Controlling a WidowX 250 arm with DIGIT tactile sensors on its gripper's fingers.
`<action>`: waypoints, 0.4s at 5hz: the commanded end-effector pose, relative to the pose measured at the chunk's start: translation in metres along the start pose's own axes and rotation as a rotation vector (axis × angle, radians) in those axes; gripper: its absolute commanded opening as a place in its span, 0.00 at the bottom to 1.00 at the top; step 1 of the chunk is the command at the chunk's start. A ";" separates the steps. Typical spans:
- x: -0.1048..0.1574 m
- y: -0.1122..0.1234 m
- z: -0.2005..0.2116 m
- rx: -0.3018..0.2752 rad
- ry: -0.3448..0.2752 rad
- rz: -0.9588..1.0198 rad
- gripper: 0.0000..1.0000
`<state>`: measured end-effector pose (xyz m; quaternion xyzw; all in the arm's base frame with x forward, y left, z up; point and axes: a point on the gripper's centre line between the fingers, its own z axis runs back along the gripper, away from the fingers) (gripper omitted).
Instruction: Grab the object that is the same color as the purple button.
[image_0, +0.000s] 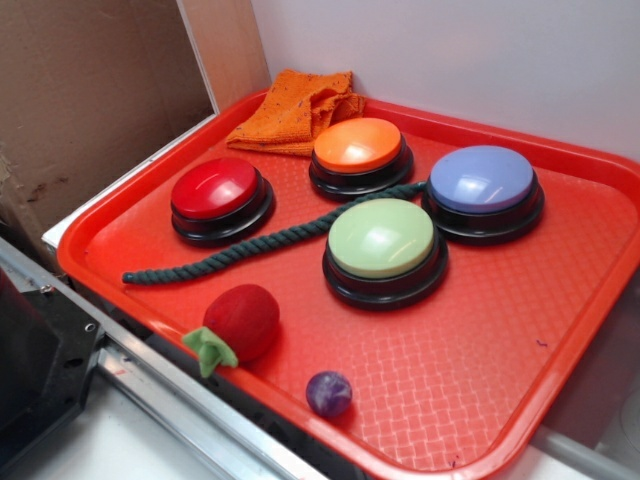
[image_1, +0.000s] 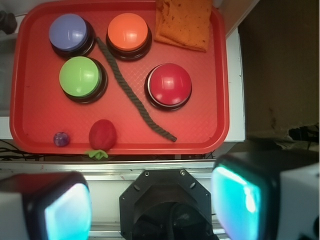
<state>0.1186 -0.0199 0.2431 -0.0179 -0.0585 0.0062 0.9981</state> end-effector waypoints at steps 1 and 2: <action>0.000 0.000 0.000 0.000 0.000 0.000 1.00; 0.007 -0.010 -0.016 -0.012 -0.020 -0.023 1.00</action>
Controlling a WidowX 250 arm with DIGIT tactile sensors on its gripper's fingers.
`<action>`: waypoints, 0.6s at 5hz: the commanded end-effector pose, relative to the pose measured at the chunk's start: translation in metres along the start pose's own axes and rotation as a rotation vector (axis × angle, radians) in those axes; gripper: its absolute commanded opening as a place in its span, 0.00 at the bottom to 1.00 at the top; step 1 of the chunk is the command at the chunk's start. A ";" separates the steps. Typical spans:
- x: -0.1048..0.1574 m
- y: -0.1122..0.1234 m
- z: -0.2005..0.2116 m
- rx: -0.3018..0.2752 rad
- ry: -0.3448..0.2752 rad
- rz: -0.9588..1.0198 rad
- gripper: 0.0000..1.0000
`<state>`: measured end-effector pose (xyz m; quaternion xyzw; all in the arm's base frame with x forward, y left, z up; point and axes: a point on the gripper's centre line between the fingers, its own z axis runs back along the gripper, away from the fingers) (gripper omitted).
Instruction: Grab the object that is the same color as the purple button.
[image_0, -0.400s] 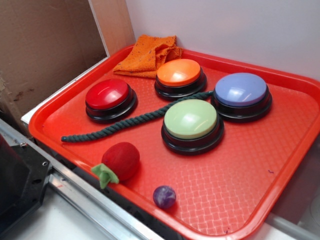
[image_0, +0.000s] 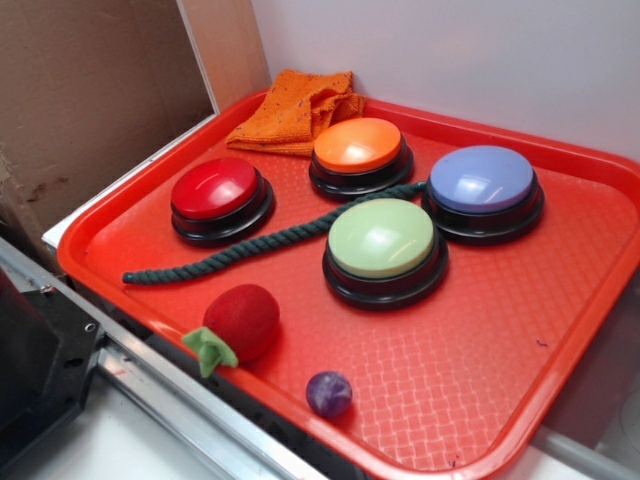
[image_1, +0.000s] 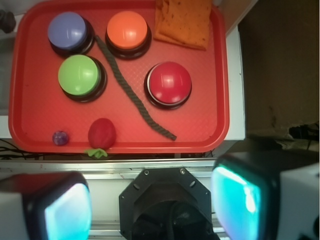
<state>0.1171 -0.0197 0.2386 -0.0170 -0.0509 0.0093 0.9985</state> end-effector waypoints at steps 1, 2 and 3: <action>0.011 -0.029 -0.028 -0.038 -0.100 -0.048 1.00; 0.006 -0.052 -0.046 -0.034 -0.100 -0.043 1.00; 0.014 -0.087 -0.080 -0.065 -0.069 -0.028 1.00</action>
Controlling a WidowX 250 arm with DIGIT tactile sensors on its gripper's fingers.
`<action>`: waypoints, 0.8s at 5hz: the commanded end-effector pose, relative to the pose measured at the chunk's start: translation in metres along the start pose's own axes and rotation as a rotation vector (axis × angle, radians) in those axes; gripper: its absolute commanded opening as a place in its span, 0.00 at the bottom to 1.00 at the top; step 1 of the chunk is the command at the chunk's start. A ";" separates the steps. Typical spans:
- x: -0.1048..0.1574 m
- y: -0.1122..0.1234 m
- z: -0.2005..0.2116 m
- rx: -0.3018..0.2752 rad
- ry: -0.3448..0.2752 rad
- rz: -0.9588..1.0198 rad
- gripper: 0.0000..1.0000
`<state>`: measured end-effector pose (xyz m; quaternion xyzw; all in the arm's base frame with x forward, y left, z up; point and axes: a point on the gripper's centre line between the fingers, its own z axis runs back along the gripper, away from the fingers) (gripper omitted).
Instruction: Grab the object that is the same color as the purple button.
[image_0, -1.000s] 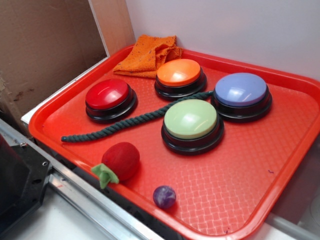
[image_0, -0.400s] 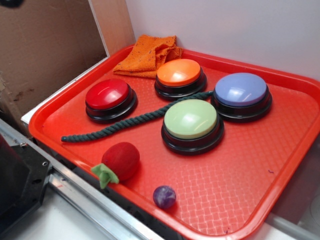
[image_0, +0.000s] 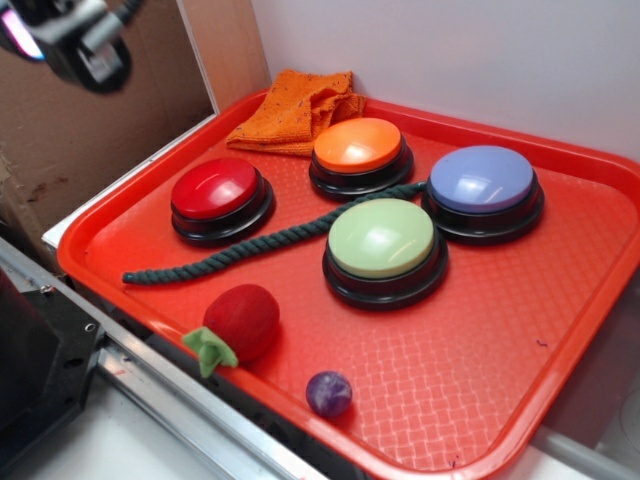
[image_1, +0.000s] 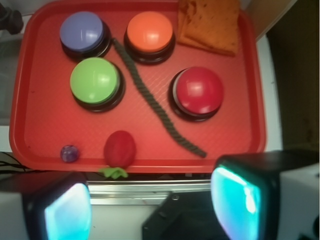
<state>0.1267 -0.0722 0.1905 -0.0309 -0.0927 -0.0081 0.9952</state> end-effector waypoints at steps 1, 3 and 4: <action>0.011 -0.056 -0.060 -0.070 0.058 0.009 1.00; 0.000 -0.096 -0.113 -0.100 0.143 -0.014 1.00; -0.001 -0.107 -0.132 -0.100 0.167 -0.056 1.00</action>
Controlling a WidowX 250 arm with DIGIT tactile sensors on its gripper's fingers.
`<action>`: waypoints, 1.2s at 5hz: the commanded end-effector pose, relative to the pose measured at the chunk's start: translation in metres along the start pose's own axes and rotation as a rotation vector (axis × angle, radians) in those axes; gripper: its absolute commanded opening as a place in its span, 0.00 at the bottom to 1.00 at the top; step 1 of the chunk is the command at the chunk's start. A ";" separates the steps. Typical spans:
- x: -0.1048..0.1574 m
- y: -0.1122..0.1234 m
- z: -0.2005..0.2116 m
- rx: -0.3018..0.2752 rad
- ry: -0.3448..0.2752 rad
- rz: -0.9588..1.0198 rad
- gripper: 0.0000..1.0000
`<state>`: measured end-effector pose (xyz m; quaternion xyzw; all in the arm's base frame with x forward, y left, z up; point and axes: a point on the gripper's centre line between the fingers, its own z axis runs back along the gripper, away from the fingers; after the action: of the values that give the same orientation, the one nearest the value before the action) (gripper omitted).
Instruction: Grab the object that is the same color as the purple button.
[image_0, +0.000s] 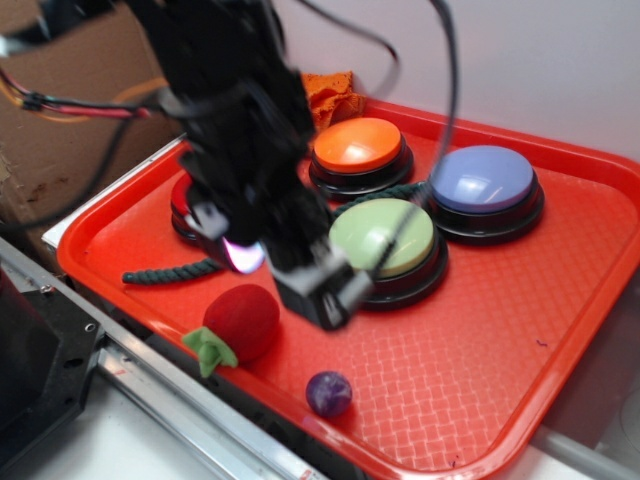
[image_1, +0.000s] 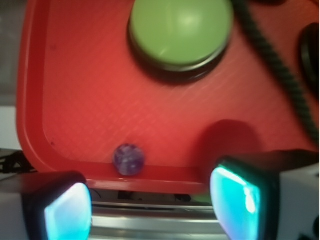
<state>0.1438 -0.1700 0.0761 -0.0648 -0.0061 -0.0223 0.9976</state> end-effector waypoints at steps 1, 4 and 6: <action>0.005 -0.024 -0.027 0.010 0.021 -0.053 1.00; 0.012 -0.018 -0.057 0.039 0.075 -0.016 1.00; 0.008 -0.018 -0.062 0.047 0.096 0.031 0.12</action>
<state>0.1476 -0.1899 0.0079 -0.0258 0.0560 -0.0132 0.9980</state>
